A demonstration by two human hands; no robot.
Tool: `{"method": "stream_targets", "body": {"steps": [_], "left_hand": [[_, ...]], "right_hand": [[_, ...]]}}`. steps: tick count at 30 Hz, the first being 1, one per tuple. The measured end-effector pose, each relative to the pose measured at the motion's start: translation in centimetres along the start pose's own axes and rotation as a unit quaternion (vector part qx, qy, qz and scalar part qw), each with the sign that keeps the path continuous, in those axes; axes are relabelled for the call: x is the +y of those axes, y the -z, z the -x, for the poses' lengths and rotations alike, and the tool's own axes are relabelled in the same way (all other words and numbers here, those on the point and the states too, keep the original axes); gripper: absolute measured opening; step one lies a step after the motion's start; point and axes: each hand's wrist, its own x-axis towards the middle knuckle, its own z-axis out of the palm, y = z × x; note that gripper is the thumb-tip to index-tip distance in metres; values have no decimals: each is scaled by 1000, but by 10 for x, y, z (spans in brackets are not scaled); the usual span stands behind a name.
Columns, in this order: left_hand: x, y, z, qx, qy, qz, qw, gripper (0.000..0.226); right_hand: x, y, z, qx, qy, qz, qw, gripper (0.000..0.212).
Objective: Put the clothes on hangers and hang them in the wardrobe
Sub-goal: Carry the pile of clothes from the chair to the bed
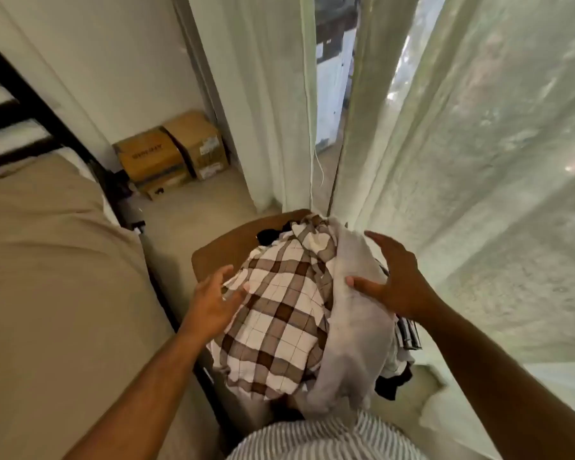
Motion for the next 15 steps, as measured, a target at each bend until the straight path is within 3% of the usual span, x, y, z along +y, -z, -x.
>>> {"method": "stream_targets", "body": {"steps": [4, 8, 13, 15], "left_hand": [[-14, -11, -33, -109, 141, 50, 983, 89], [3, -38, -28, -214, 176, 116, 954, 103], [15, -66, -36, -180, 213, 194, 940, 100], [10, -72, -45, -175, 237, 202, 934, 108]], "right_hand": [[12, -15, -42, -80, -141, 77, 984, 137], [42, -31, -63, -194, -145, 0, 970, 99], [30, -25, -62, -218, -134, -23, 966, 84], [21, -25, -61, -214, -119, -43, 969, 67]]}}
